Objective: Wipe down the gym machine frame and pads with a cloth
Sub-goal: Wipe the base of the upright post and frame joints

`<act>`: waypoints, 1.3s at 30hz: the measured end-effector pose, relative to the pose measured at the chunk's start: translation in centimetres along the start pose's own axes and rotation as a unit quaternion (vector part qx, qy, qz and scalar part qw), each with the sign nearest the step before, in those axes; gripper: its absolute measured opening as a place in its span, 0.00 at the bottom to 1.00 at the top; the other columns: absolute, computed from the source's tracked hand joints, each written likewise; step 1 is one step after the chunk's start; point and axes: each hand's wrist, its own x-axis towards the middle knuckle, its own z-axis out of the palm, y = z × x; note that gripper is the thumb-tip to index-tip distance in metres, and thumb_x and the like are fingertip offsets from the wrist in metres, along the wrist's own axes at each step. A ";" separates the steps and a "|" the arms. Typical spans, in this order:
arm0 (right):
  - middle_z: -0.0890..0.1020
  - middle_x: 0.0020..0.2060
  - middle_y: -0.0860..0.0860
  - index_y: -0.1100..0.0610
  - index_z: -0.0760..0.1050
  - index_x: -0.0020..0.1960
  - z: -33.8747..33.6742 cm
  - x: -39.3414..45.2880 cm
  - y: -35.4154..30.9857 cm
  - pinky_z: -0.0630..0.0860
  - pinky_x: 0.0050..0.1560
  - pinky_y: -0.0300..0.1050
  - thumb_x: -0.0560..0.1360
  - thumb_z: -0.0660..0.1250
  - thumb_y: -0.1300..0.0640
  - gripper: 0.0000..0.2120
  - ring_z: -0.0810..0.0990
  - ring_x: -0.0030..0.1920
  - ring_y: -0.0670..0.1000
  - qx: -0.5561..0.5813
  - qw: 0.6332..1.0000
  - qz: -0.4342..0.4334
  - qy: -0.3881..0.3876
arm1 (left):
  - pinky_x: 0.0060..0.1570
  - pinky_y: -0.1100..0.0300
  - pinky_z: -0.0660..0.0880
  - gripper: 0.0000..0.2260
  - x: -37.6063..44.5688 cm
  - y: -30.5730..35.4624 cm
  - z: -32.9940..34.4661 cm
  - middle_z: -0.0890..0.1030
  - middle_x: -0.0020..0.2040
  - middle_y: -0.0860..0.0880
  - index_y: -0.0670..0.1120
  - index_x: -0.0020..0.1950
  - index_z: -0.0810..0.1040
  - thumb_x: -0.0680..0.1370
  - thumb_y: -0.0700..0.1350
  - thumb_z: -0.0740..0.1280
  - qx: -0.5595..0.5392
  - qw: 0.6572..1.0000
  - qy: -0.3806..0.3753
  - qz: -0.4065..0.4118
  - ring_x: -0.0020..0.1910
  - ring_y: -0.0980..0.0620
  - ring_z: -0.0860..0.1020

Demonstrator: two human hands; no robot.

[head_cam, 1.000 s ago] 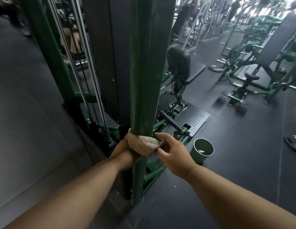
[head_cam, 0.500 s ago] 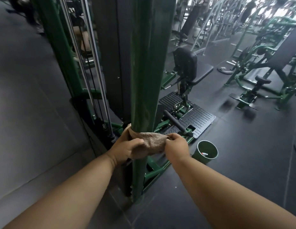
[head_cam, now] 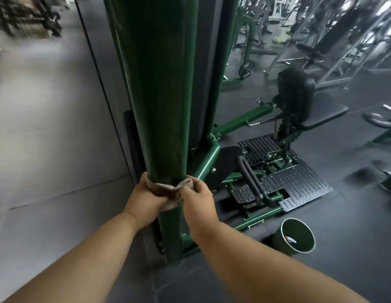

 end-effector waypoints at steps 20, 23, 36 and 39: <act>0.87 0.47 0.46 0.49 0.81 0.51 -2.3 4.9 5.8 0.83 0.54 0.42 0.75 0.78 0.58 0.09 0.86 0.49 0.45 -0.177 0.982 -0.070 0.008 | 0.39 0.63 0.82 0.22 0.5 -4.6 -0.2 0.88 0.46 0.45 0.39 0.64 0.78 0.72 0.27 0.77 -0.038 0.997 -0.025 -0.064 0.44 0.50 0.88; 0.87 0.49 0.44 0.47 0.80 0.53 -2.4 5.3 7.5 0.83 0.50 0.40 0.76 0.77 0.59 0.11 0.86 0.46 0.43 -0.189 0.980 -0.069 0.007 | 0.39 0.65 0.82 0.20 0.7 -6.1 -0.1 0.88 0.45 0.46 0.42 0.60 0.79 0.72 0.29 0.79 -0.017 0.998 -0.020 -0.054 0.43 0.52 0.88; 0.88 0.44 0.49 0.48 0.81 0.51 -4.5 9.5 16.3 0.86 0.51 0.57 0.73 0.80 0.57 0.11 0.88 0.45 0.51 -0.176 0.984 -0.012 -0.033 | 0.36 0.73 0.78 0.22 1.5 -14.4 1.6 0.85 0.47 0.52 0.42 0.62 0.78 0.72 0.29 0.79 0.035 0.997 0.032 -0.064 0.40 0.66 0.85; 0.87 0.43 0.44 0.47 0.82 0.54 -5.4 10.3 17.3 0.86 0.52 0.54 0.74 0.79 0.58 0.12 0.88 0.45 0.48 -0.181 0.981 -0.034 -0.054 | 0.36 0.73 0.78 0.22 1.8 -16.1 2.1 0.85 0.46 0.53 0.44 0.59 0.78 0.71 0.29 0.79 0.041 0.997 0.047 -0.053 0.40 0.65 0.85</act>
